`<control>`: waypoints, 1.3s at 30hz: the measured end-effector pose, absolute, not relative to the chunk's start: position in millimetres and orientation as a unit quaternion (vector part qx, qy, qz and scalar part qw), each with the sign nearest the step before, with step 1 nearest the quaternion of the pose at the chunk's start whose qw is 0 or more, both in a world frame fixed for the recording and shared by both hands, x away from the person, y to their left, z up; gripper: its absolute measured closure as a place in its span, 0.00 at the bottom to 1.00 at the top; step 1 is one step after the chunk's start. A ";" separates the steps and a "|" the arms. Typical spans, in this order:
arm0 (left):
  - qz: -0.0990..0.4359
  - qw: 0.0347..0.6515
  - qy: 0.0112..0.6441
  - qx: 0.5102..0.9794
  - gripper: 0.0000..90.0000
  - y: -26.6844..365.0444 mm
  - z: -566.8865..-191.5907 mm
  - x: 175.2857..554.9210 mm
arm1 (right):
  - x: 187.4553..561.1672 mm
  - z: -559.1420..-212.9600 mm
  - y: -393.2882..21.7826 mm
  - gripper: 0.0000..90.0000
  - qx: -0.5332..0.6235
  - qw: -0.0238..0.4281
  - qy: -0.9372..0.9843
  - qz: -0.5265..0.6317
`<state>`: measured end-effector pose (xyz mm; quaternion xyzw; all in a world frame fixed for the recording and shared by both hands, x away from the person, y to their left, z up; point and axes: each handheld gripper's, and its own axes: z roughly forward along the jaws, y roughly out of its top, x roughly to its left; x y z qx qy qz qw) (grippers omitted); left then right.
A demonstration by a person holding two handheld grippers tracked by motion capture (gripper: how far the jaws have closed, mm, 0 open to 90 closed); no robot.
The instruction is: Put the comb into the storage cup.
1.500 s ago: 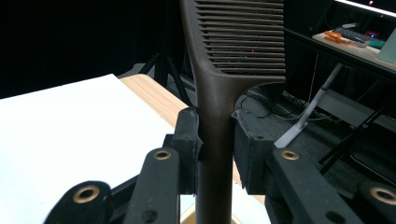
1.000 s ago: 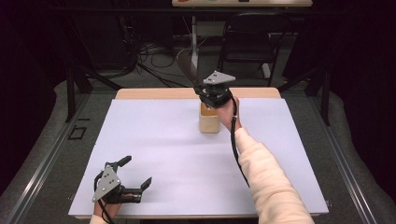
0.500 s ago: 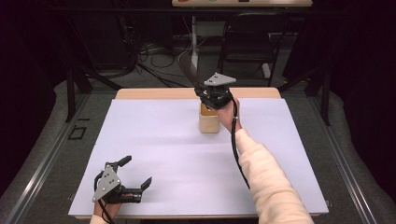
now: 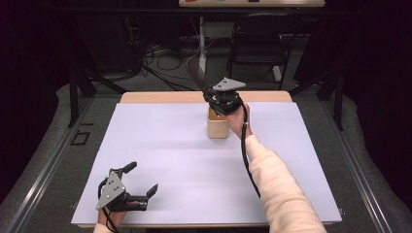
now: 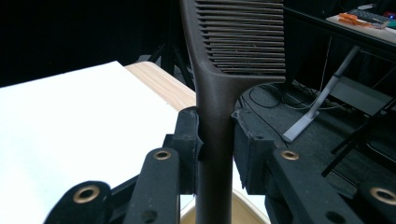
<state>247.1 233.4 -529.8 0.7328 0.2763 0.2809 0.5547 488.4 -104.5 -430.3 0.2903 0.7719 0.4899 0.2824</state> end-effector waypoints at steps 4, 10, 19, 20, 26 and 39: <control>0.281 0.555 0.278 0.732 0.01 233.4 -529.7 246.9 | 488.5 -431.5 -105.6 0.80 0.291 0.282 0.772 0.490; 0.281 0.556 0.278 0.732 0.01 233.0 -529.8 246.8 | 489.1 -434.1 -107.5 0.80 0.293 0.281 0.774 0.486; 0.281 0.555 0.277 0.733 0.01 233.5 -529.8 247.2 | 491.3 -440.0 -108.6 0.80 0.294 0.275 0.778 0.482; 0.281 0.555 0.277 0.732 0.01 233.3 -529.8 247.1 | 491.2 -440.6 -108.4 0.80 0.294 0.274 0.779 0.481; 0.281 0.554 0.277 0.733 0.01 233.2 -529.9 247.4 | 491.6 -442.6 -109.6 0.80 0.295 0.271 0.782 0.477; 0.282 0.554 0.277 0.733 0.01 233.4 -529.9 247.3 | 493.3 -447.1 -113.0 0.80 0.301 0.266 0.784 0.474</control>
